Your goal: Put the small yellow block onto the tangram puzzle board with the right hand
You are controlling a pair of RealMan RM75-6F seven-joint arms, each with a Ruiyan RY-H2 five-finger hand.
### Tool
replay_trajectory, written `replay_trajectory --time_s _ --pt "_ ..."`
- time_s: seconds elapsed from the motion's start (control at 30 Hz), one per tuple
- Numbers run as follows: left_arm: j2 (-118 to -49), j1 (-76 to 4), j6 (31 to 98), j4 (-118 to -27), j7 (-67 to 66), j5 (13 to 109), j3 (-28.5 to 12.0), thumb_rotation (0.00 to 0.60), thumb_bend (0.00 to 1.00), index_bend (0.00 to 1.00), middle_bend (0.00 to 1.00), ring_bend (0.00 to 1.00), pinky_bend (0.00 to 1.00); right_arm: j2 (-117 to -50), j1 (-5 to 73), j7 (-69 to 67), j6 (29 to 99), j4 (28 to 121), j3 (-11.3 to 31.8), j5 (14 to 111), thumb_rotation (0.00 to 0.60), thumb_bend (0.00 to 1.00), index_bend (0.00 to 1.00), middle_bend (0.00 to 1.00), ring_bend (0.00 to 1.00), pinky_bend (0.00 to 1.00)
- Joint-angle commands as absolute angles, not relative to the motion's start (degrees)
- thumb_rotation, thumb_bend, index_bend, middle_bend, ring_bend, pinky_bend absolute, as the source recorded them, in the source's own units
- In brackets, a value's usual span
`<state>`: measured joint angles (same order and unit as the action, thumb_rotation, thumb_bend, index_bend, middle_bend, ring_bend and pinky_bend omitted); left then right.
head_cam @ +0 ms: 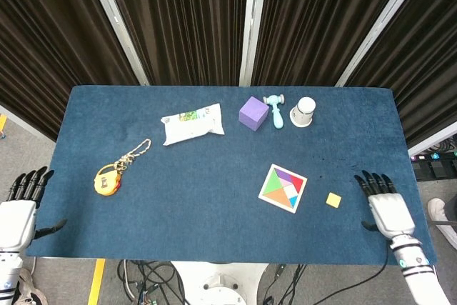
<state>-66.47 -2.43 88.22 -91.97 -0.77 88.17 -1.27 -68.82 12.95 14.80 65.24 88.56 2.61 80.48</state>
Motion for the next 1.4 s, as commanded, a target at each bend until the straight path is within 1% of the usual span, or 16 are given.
replay_trajectory --time_s 0.03,0.23,0.57,0.7,1.03,1.4 --pt "-66.33 -2.42 88.09 -91.95 -0.64 87.9 -1.32 0.6 0.0 0.07 0.02 0.0 0.03 -71.22 16.36 17.95 60.75 86.89 3.5 77.75 0.6 0.0 0.0 0.0 0.0 0.0" --pt "-66.34 -2.57 87.86 -91.5 -0.09 87.76 -1.43 0.6 0.0 0.07 0.02 0.0 0.03 -73.61 18.57 21.87 57.88 86.79 3.59 74.67 0.6 0.0 0.01 0.0 0.0 0.0" --pt "-66.56 -2.49 87.65 -90.26 1.32 87.64 -1.25 0.6 0.0 0.07 0.02 0.0 0.03 -74.86 20.2 24.64 57.05 86.61 3.2 72.34 0.6 0.01 0.15 0.0 0.0 0.0" --pt "-66.76 -2.52 87.42 -89.99 1.4 87.58 -1.14 0.6 0.0 0.07 0.02 0.0 0.03 -75.27 20.97 24.13 56.61 86.11 3.14 72.36 0.6 0.04 0.2 0.0 0.0 0.0" --pt "-66.42 -2.57 87.38 -90.67 0.64 87.66 -1.1 0.6 0.0 0.07 0.02 0.0 0.04 -74.47 23.44 23.0 54.72 85.24 2.86 73.26 0.6 0.1 0.23 0.0 0.0 0.0" --pt "-66.37 -2.88 86.86 -91.52 -0.63 87.64 -1.05 0.6 0.0 0.07 0.02 0.0 0.04 -72.12 24.99 21.05 52.34 84.86 1.63 73.81 0.6 0.12 0.22 0.0 0.0 0.0"
